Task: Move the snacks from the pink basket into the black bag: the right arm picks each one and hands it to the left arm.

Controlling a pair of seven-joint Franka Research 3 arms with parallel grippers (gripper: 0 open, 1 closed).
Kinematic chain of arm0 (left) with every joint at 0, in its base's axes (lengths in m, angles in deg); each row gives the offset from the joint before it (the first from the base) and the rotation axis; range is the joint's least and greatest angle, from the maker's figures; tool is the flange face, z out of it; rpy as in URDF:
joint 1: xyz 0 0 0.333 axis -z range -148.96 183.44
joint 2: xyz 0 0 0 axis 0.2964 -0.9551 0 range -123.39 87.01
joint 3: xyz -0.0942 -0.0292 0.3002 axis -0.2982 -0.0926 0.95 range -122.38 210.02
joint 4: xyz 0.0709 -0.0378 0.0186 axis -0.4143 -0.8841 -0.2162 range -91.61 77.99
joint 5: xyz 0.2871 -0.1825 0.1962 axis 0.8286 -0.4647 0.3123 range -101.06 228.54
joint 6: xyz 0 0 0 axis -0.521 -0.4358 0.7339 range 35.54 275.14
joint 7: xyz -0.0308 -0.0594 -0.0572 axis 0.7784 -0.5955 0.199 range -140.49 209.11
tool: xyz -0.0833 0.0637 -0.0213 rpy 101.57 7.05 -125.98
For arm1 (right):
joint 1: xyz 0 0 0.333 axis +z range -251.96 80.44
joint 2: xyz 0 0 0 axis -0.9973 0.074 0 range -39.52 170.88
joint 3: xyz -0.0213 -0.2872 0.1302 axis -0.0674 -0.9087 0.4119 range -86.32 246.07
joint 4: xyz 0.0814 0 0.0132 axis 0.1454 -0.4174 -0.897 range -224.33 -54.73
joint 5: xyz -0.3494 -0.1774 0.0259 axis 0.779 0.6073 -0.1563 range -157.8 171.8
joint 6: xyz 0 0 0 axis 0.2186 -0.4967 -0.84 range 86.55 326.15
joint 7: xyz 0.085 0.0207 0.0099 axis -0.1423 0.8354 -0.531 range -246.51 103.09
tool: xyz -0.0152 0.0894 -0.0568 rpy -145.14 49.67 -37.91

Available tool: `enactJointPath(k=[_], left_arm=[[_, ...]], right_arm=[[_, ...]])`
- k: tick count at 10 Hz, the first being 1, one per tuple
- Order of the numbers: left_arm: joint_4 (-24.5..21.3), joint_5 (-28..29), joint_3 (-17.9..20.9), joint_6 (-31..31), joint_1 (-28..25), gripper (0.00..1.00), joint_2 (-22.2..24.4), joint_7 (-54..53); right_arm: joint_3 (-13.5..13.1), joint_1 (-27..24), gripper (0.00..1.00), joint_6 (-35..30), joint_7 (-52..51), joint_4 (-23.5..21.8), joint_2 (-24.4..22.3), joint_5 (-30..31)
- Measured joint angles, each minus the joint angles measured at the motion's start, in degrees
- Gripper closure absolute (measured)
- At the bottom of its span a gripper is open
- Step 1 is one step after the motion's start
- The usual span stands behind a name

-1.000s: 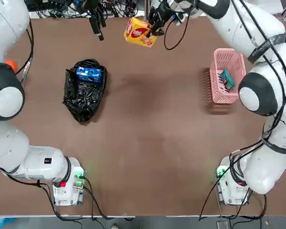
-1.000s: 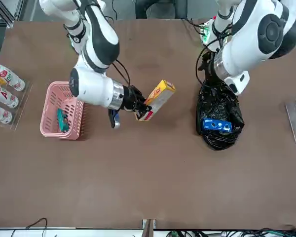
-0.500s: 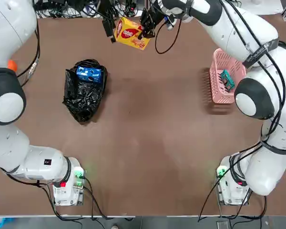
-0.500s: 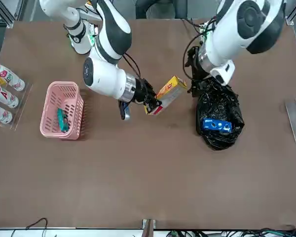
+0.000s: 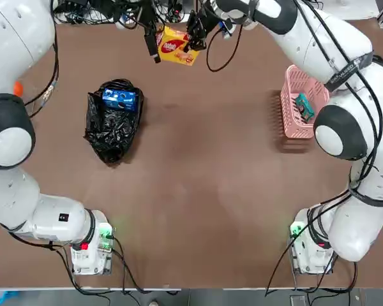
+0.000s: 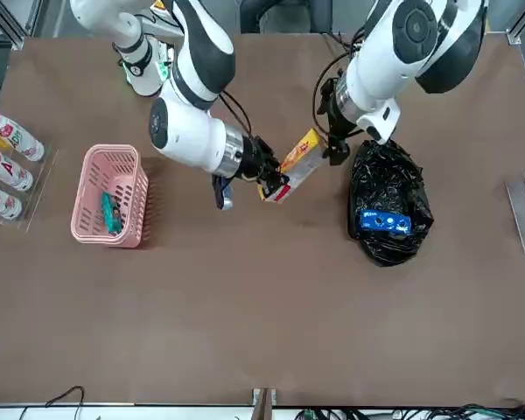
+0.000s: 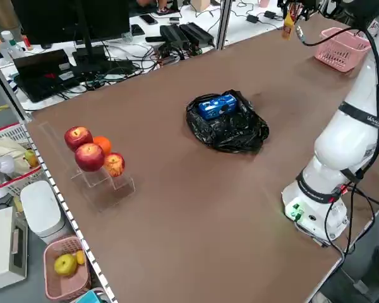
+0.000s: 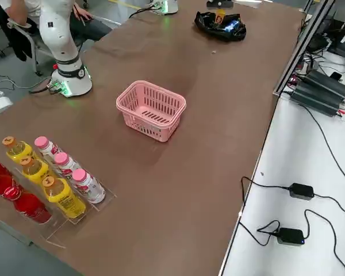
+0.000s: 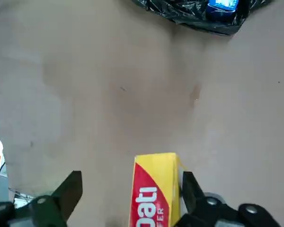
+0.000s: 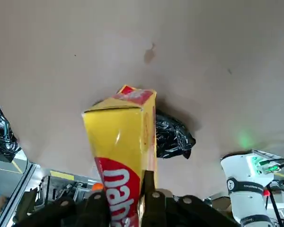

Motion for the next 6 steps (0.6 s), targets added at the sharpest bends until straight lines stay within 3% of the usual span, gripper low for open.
enactJointPath(k=[2,5,6], left_arm=[[-0.2,1.4,0.0,2.5,-0.1,0.15,-0.8,1.9],[-0.3,3.4,0.0,3.7,0.0,0.61,-1.6,2.1],[-0.3,3.8,-0.1,3.8,0.0,0.63,-1.6,2.1]], right_arm=[[0.0,0.0,0.73,0.2,0.4,0.3,0.0,0.0],[0.0,0.0,0.73,0.0,0.8,0.5,0.0,0.0],[0.0,0.0,0.73,0.0,0.9,0.5,0.0,0.0]])
